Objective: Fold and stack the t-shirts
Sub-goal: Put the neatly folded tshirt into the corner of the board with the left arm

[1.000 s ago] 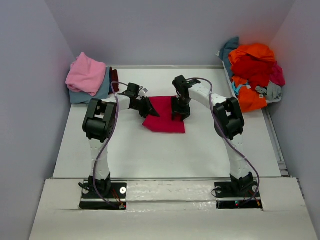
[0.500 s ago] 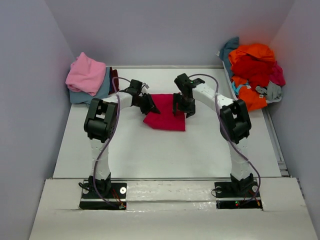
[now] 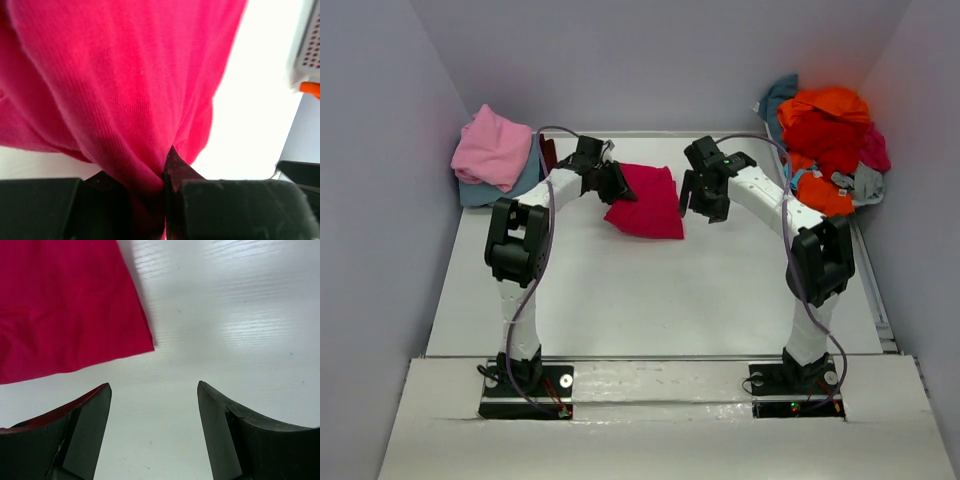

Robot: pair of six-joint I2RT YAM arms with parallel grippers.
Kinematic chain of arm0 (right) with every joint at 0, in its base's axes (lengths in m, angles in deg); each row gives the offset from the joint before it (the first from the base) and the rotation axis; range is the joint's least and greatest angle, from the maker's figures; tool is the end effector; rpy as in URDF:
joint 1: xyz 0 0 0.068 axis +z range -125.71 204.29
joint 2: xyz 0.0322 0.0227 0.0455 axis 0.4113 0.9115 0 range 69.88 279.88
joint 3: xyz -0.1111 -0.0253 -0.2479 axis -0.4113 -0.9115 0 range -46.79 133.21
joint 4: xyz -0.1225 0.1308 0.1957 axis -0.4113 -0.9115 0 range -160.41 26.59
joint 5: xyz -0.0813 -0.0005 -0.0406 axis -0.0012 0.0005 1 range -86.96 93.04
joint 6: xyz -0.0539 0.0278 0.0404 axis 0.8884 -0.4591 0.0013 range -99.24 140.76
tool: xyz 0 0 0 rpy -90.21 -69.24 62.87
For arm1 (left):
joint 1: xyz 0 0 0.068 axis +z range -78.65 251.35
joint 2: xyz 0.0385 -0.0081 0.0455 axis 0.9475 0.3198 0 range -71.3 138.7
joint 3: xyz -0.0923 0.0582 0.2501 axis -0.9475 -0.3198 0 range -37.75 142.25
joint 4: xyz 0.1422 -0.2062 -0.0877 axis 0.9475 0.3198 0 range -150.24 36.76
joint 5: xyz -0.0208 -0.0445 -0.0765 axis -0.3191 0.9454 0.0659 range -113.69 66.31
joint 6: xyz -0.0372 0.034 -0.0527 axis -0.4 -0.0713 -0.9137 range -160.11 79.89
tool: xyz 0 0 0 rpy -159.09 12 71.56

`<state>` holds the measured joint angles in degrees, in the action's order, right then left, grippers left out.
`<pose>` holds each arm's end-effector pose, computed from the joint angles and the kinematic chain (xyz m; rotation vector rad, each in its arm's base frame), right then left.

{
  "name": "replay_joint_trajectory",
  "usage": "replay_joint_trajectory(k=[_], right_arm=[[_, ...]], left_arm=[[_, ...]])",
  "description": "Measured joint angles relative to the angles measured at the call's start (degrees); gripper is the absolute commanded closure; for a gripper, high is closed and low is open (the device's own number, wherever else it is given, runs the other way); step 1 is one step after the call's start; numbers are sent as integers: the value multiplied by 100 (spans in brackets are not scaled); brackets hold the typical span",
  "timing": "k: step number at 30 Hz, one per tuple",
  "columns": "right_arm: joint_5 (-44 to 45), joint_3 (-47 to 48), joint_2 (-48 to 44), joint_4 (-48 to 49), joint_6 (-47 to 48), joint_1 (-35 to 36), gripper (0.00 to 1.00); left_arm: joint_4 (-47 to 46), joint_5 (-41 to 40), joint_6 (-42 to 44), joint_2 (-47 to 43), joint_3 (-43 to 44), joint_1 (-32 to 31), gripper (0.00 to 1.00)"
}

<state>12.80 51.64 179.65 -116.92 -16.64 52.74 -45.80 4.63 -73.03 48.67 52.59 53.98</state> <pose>0.3761 0.1922 0.2508 0.2599 2.6673 0.1328 0.4587 -0.1737 0.1826 -0.0715 2.4474 -0.9945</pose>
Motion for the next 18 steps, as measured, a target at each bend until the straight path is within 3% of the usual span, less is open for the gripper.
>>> replay_joint_trajectory(k=[18], right_arm=[[31,-1228,-63,2,-201,-31,25]], left_arm=[[33,-629,415,-323,1099,452,94]])
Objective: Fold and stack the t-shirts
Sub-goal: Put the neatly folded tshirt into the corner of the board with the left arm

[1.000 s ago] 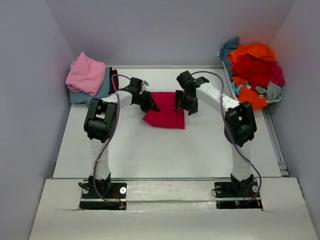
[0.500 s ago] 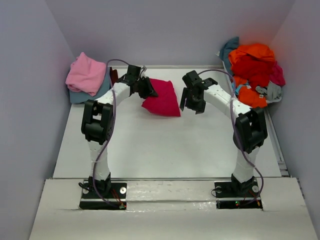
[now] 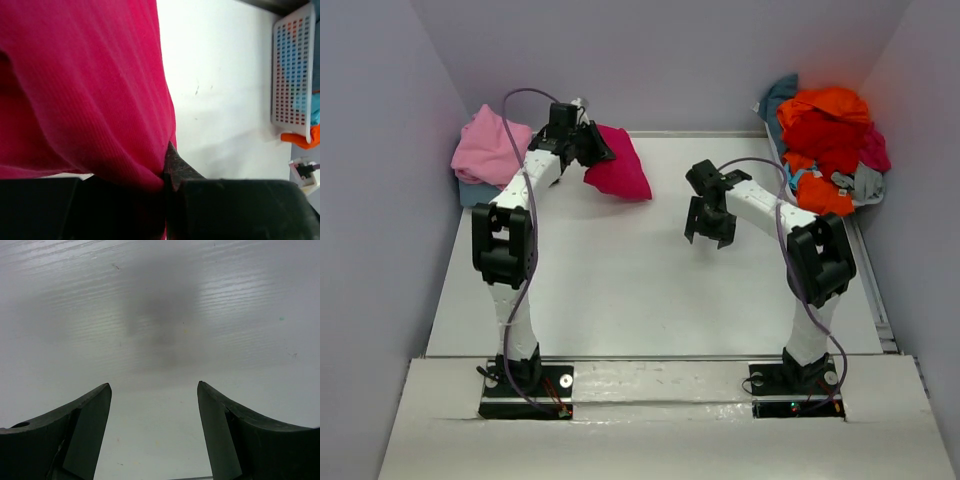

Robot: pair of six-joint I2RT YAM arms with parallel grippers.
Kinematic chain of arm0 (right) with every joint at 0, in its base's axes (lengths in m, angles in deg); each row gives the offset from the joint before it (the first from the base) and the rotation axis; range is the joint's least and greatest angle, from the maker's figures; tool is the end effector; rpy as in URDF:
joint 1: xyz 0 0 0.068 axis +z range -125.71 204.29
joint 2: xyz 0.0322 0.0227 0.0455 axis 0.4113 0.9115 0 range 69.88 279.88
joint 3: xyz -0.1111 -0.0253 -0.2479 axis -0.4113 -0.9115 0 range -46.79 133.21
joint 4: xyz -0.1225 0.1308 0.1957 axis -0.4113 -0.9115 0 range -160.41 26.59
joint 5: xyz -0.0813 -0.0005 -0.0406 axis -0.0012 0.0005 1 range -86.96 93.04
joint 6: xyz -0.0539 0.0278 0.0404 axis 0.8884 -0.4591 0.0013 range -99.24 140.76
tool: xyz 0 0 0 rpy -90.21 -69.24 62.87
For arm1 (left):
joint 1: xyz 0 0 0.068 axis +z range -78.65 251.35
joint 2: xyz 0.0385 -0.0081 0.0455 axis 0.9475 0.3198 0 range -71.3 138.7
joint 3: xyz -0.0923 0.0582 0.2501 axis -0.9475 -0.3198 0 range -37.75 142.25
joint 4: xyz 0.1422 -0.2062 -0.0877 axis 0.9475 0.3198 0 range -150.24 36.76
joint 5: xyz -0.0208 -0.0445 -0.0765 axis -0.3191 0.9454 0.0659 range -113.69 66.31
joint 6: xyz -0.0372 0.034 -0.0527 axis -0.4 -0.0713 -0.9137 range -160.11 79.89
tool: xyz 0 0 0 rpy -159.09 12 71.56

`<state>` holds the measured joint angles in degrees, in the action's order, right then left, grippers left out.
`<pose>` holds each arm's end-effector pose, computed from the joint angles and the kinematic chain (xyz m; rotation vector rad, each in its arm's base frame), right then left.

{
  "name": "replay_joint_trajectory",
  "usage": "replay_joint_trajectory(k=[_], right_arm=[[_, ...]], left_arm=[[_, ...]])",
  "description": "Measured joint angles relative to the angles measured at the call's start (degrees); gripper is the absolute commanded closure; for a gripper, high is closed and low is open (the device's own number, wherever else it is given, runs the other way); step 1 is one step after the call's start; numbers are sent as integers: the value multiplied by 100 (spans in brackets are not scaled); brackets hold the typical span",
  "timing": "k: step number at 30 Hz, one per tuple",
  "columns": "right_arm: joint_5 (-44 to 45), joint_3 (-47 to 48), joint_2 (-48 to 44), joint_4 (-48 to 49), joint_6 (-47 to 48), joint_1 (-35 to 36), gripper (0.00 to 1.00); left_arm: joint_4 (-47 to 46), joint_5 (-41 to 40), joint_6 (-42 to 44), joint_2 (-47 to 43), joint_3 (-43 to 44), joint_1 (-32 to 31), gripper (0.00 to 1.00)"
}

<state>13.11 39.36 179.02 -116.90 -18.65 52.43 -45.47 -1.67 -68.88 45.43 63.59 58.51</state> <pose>0.3494 0.1750 0.1910 0.3093 2.8319 -0.0210 0.4897 -0.1350 0.2756 -0.0596 2.1658 -0.8318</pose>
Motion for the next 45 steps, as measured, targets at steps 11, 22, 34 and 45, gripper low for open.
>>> replay_joint_trajectory(k=[11,22,34,45], right_arm=[[0,0,-146,-219,17,0,25],[0,17,-146,-549,17,0,25],[7,529,-74,-855,61,0,25],[9,682,118,-1062,61,0,25]], left_arm=[[138,-101,179,0,1213,741,94],[68,39,96,101,1893,1655,94],[103,227,20,743,2400,2511,94],[-188,490,-116,868,2933,3093,94]])
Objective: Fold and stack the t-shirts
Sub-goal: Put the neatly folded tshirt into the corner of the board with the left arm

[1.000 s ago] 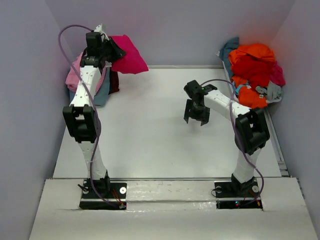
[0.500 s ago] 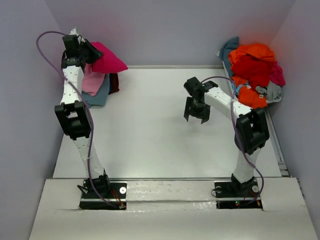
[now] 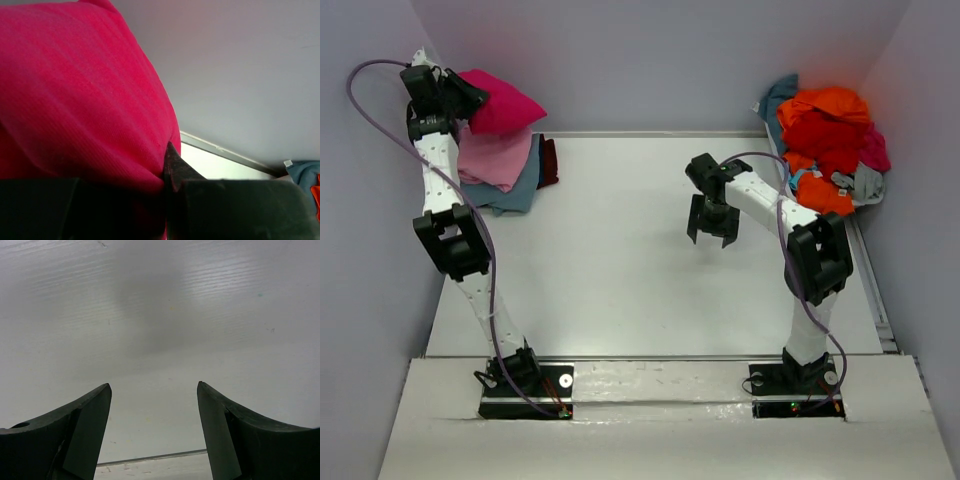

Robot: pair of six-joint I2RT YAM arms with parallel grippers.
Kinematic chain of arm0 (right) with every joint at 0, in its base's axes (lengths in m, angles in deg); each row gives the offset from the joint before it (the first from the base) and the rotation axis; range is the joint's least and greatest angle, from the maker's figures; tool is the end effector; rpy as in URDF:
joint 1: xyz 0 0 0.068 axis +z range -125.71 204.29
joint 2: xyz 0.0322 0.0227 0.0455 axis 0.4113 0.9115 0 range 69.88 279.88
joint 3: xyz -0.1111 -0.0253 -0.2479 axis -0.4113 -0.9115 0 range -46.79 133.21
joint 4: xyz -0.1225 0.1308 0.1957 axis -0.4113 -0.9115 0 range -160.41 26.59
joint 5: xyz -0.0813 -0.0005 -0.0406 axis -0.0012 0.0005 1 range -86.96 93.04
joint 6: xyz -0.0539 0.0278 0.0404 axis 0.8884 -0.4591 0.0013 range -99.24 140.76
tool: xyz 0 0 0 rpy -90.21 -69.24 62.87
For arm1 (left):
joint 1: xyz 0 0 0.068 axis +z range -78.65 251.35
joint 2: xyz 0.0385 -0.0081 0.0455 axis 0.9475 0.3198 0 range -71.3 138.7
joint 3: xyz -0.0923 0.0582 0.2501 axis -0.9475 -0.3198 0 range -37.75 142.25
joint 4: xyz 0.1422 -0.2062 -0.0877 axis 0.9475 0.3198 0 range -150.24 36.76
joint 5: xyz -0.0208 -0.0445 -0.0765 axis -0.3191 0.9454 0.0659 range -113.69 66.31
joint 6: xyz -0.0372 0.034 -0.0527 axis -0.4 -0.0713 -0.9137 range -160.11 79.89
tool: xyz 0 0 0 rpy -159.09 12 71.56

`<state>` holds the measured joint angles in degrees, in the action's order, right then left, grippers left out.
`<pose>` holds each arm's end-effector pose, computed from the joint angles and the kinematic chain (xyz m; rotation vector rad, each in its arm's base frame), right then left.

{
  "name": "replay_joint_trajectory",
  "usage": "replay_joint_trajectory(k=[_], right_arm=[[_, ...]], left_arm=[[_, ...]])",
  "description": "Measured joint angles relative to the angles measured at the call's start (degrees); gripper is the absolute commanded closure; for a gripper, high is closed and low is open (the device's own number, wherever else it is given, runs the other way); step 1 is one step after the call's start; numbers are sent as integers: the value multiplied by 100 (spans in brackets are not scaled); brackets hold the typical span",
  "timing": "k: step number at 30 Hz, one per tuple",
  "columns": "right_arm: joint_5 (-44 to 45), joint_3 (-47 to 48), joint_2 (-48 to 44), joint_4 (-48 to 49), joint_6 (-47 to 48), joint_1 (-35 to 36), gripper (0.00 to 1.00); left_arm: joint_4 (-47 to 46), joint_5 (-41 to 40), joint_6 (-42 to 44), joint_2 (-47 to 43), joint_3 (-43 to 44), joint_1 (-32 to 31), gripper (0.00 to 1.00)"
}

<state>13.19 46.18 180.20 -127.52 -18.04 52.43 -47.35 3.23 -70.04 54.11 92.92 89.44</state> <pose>0.3465 0.1733 0.2120 0.2904 2.9041 -0.0961 0.5242 0.1423 0.3943 -0.3630 1.6813 -0.5528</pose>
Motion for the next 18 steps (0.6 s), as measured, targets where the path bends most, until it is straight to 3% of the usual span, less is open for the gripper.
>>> replay_joint_trajectory(k=[12,18], right_arm=[[-9,214,157,-157,28,0,25],[-13,470,376,-258,70,0,25]], left_arm=[[-570,-310,-48,-474,-1969,188,94],[-826,-297,-105,-573,-2422,417,94]])
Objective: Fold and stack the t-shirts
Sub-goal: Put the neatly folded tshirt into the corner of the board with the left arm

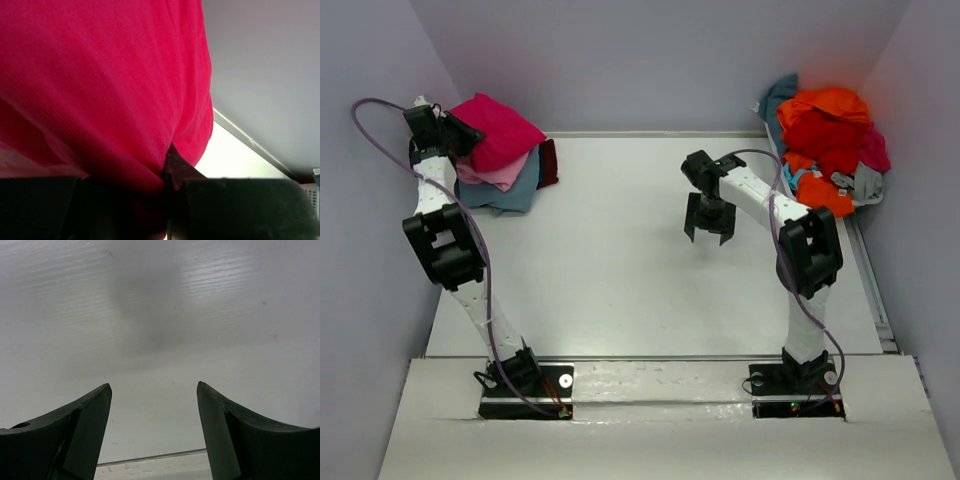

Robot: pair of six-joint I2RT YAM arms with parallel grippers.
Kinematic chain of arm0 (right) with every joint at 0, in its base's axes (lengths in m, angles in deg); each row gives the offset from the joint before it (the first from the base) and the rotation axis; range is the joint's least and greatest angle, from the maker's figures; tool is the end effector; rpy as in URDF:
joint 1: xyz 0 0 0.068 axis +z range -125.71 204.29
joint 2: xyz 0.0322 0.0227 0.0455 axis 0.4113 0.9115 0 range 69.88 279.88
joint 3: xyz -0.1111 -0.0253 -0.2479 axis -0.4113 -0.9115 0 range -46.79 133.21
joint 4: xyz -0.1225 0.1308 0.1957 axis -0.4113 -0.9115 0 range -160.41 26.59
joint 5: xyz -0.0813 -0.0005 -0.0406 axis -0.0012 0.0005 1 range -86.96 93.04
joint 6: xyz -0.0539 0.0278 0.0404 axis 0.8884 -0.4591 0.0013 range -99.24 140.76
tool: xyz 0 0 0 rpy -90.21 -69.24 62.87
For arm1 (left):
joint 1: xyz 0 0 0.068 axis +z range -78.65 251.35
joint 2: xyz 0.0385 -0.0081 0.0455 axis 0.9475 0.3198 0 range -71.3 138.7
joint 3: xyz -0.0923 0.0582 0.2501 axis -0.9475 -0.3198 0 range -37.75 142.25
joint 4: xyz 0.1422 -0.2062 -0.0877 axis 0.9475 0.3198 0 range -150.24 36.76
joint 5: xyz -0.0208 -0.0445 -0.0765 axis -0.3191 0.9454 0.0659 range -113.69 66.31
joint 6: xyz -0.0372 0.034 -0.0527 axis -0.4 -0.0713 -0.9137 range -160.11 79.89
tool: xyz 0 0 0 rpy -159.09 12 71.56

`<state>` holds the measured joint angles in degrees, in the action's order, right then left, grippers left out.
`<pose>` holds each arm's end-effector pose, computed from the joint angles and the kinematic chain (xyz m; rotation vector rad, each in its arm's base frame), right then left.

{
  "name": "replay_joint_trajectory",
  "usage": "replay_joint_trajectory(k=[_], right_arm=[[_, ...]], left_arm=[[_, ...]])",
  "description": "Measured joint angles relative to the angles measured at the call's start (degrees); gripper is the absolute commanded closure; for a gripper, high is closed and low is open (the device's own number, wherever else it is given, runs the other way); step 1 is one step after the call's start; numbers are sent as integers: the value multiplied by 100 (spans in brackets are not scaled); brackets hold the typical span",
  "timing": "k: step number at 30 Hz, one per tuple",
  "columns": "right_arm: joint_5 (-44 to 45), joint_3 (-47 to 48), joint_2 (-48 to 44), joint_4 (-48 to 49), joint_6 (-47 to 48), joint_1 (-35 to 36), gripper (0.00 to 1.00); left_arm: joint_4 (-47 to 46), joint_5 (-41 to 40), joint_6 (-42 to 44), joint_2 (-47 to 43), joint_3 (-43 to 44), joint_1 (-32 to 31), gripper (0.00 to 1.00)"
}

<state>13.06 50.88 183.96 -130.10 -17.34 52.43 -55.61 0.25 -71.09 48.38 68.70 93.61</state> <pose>0.3575 0.1794 0.2091 0.2710 2.9308 -0.1192 0.5000 0.1780 0.3046 -0.5774 1.7938 -0.4969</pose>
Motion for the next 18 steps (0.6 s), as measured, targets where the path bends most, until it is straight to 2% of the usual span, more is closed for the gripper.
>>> replay_joint_trajectory(k=[8,9,11,12,13,18], right_arm=[[-20,319,184,-186,42,0,25],[-22,350,201,-203,44,0,25],[-37,448,254,-258,61,2,25],[-42,490,280,-278,72,4,25],[-48,518,315,-289,81,4,25],[-90,584,494,-356,107,11,25]], left_arm=[[-181,149,-125,-7,-103,170,94],[-184,153,-138,-7,-103,173,83],[-188,157,-160,-7,-103,175,69],[-197,162,-177,-7,-107,175,52],[-205,162,-186,-7,-109,175,44],[-382,131,-254,-7,-232,192,27]])
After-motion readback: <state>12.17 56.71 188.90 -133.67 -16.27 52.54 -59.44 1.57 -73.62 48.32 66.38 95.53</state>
